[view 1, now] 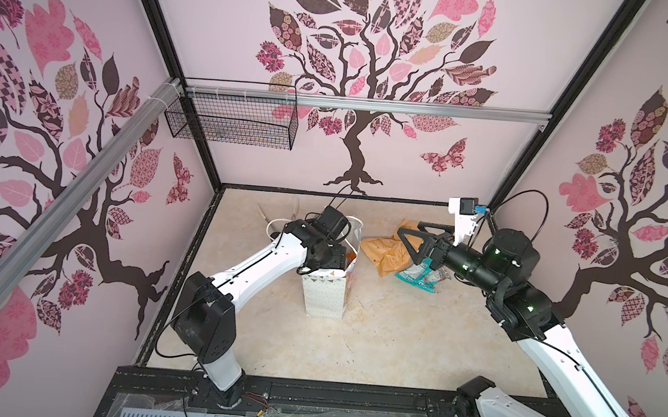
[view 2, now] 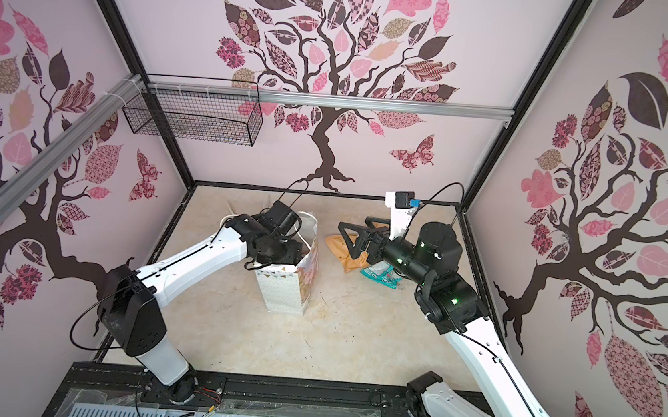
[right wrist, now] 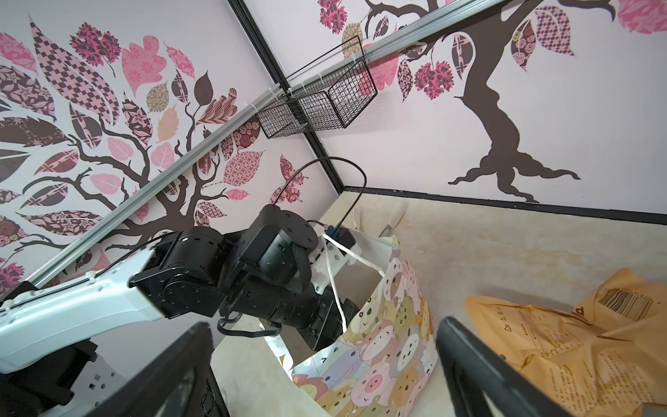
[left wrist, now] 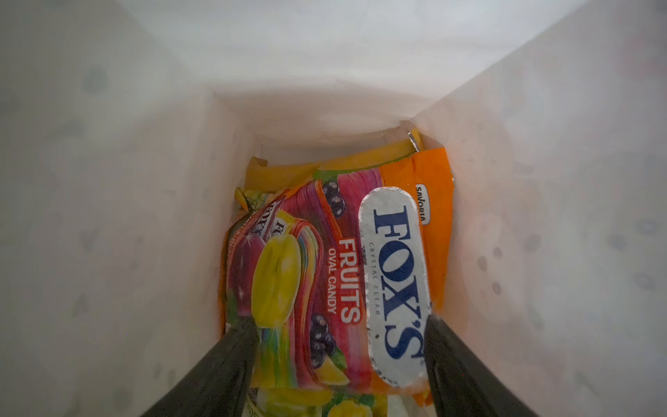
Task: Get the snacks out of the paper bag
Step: 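Lower the left gripper into the bag and close on the FOX'S fruits pack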
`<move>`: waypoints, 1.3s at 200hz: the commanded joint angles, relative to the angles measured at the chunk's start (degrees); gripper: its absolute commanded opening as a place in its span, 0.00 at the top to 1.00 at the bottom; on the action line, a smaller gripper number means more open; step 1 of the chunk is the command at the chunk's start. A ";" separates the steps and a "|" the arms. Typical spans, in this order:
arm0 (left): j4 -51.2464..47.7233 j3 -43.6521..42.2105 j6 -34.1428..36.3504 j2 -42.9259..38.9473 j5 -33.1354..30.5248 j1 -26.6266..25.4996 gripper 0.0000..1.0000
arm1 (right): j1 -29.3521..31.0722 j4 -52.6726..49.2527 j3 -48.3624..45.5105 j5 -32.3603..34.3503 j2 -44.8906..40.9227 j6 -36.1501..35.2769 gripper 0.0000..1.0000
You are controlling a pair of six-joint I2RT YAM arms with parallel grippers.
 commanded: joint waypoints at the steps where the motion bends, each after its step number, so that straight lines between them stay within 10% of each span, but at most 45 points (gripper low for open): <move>1: -0.25 -2.04 0.90 2.39 1.90 -0.01 0.24 | 0.27 0.05 0.07 -1.06 -1.03 0.46 0.00; 105: 7.00 -8.88 -0.81 10.07 4.16 0.01 0.21 | 0.32 -7.20 2.43 -17.70 4.09 -2.48 0.00; 159: 9.45 -11.37 -1.06 11.56 4.04 0.03 0.41 | 0.29 -7.36 1.99 -17.24 3.73 -2.46 0.00; 227: 9.61 -11.38 -0.47 8.01 4.88 0.04 0.99 | 0.34 -7.22 1.87 -15.57 3.02 -2.12 0.00; 260: 8.21 -9.99 -0.12 4.35 4.19 0.01 1.00 | 0.33 -6.96 1.53 -15.26 2.92 -1.98 0.00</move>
